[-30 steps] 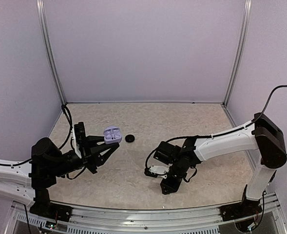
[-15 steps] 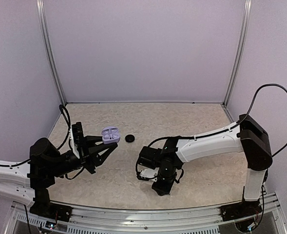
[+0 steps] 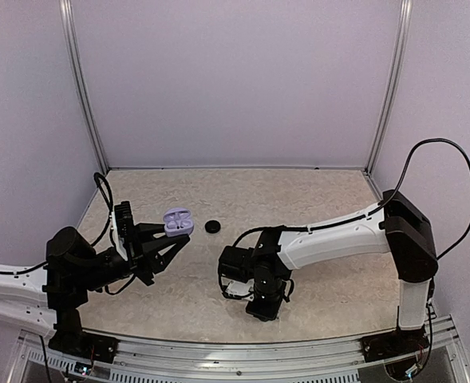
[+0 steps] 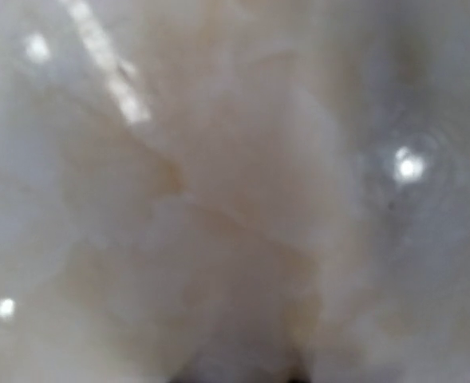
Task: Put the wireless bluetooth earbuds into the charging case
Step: Pick up the right earbud from the center of the board.
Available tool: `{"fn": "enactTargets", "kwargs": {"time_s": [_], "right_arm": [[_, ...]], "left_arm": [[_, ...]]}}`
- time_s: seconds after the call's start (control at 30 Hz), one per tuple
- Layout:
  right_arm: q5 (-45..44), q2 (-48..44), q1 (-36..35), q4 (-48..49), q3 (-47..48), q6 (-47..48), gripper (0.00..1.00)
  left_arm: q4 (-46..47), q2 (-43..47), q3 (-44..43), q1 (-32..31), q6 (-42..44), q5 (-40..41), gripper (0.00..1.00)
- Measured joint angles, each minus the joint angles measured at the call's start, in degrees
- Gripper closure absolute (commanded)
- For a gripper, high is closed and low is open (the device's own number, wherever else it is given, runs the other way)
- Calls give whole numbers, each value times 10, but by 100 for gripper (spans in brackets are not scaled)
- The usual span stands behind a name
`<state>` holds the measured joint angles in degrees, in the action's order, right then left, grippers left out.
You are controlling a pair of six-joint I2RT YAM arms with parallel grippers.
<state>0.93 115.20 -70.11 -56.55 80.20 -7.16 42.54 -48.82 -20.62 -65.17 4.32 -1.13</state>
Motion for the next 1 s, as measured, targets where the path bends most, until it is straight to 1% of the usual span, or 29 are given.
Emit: {"fn": "enactTargets", "kwargs": {"time_s": [0.2,0.5,0.9,1.0], "right_arm": [[-6,0,0,-12,0,0,70],[-11,1,0,-18,0,0,79],[-15,-2,0,-19,0,0,86],[-22,-15,0,-10,0,-2,86]], "left_arm": [[0,0,0,0,0,0,92],[0,-2,0,0,0,0,92],[0,-3,0,0,0,0,92],[0,-3,0,0,0,0,92]]}}
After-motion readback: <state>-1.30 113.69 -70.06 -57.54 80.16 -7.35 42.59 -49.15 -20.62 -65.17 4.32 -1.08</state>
